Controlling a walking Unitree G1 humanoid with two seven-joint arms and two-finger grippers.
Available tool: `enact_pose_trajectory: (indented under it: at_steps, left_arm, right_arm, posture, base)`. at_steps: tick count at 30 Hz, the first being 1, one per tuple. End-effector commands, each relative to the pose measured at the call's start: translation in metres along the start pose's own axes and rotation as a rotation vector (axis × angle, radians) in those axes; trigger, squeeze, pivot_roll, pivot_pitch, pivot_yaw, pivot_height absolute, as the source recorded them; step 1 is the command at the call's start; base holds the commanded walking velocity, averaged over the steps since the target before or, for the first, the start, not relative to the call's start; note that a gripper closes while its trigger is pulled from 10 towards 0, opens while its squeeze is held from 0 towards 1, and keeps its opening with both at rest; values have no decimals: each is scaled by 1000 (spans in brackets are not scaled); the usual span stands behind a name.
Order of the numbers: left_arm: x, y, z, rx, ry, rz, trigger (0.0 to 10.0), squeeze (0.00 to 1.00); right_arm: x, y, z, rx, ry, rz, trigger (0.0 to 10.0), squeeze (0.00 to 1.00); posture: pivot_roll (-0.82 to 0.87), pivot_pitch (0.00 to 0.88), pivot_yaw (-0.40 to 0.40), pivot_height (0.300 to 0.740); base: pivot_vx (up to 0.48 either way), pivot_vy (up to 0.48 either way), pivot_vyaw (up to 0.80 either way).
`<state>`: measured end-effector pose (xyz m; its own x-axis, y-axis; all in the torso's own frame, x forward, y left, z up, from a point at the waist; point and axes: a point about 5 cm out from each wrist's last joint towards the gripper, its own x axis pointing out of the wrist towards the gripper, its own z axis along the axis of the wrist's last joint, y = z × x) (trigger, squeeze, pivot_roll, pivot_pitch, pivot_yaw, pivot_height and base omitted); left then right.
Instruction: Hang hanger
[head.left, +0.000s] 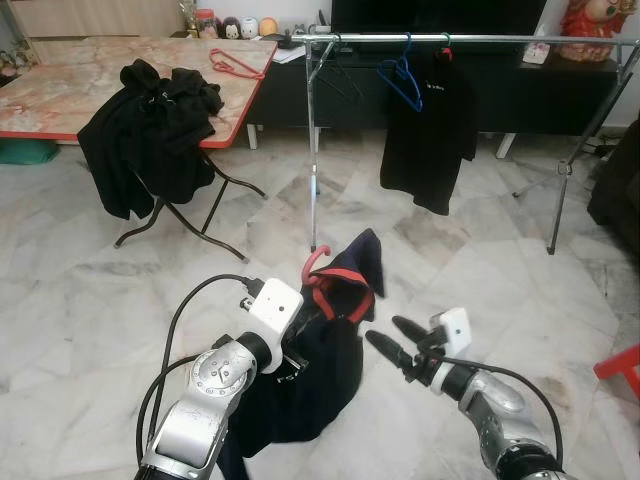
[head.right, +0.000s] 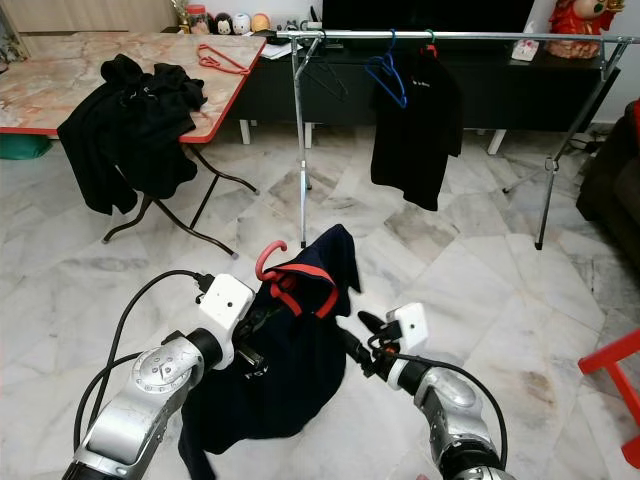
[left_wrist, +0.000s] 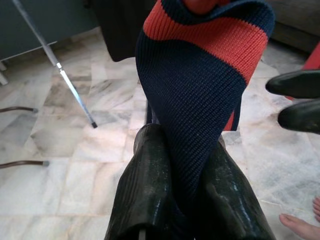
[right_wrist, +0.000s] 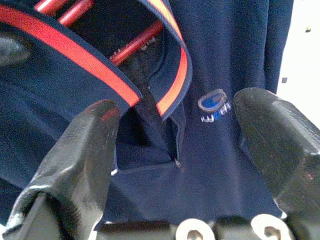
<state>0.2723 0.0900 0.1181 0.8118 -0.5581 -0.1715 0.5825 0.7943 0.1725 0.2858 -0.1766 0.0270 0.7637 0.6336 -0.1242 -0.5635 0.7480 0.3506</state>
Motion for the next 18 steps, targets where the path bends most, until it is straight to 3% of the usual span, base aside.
enact_pose_trajectory:
  at_steps: [1, 12, 18]
  left_arm:
    - [3, -2, 18, 27, -62, -27, 10000, 0]
    - [1, -16, 26, 60, -68, -168, 10000, 0]
    - [-3, -18, 26, 65, -59, -206, 10000, 0]
  right_arm:
    - [1, 1, 3, -2, -11, 16, 10000, 0]
    - [9, 6, 4, 14, 13, 56, 10000, 0]
    - [12, 4, 7, -3, 10, 19, 10000, 0]
  posture:
    - [32, 0, -41, 716]
    - [43, 0, -47, 716]
    - [44, 0, -48, 716]
  base:
    - [0, 0, 0]
    - [0, 0, 0]
    - [0, 0, 0]
